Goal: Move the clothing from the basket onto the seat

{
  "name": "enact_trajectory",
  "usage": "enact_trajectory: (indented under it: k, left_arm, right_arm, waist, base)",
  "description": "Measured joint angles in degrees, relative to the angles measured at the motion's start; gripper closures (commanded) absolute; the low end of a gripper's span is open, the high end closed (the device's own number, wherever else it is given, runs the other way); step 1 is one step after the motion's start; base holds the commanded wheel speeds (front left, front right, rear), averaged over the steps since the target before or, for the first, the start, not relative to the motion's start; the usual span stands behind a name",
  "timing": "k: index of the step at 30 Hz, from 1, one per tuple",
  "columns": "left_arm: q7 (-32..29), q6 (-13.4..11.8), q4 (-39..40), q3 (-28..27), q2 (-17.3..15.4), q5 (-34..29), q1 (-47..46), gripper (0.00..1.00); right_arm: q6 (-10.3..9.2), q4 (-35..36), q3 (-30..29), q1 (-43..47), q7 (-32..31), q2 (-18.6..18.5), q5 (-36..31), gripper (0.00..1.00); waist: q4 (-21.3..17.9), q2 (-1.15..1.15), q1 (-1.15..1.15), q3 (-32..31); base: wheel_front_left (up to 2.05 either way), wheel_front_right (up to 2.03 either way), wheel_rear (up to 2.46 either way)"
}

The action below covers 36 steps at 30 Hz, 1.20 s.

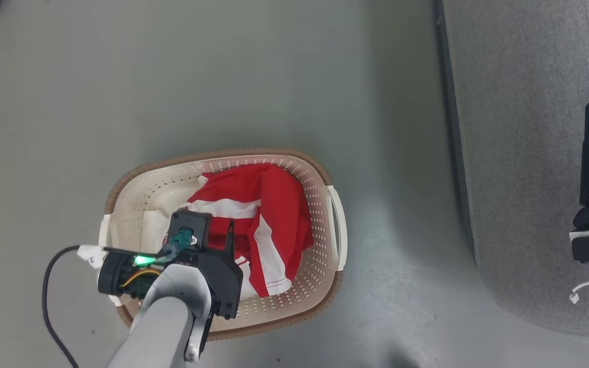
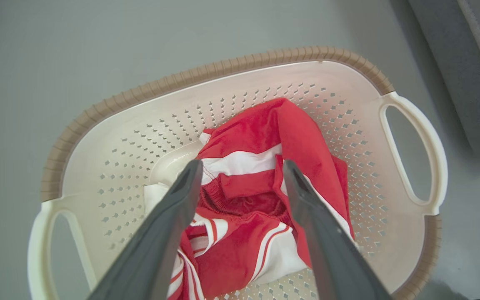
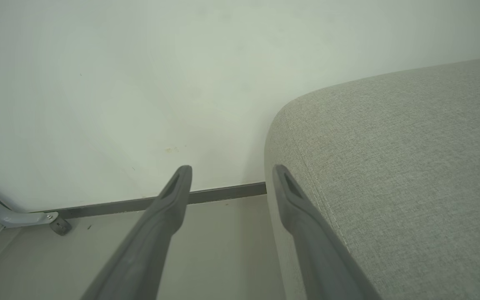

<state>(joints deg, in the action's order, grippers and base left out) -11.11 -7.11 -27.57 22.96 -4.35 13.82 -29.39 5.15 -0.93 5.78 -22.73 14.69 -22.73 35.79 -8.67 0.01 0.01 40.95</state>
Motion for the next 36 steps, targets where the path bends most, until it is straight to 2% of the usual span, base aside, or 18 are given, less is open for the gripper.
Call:
enact_trajectory:
  k: [8,17,36]
  left_arm:
    - [-2.48,0.01,-6.46,1.32,0.75,-0.87,-7.22,0.00]
    - [-4.53,0.01,-13.23,1.59,0.81,-1.43,-12.87,0.00]
    - [-6.44,0.01,-23.51,1.56,0.97,-3.93,-19.94,0.00]
  right_arm:
    - [0.90,0.09,0.66,-2.59,0.01,-0.01,-0.01,0.00]
    - [1.01,1.19,1.42,-4.79,0.01,0.27,-0.10,0.00]
    - [1.51,3.61,3.77,-7.30,0.01,2.26,-0.81,0.00]
  waist:
    - [-1.12,-0.01,0.00,4.10]
    - [-1.89,0.00,0.00,8.34]
    - [-4.30,0.00,0.00,14.01]
  base:
    - [0.00,0.00,0.00]
    - [0.00,0.00,0.00]
    - [0.00,0.00,0.00]
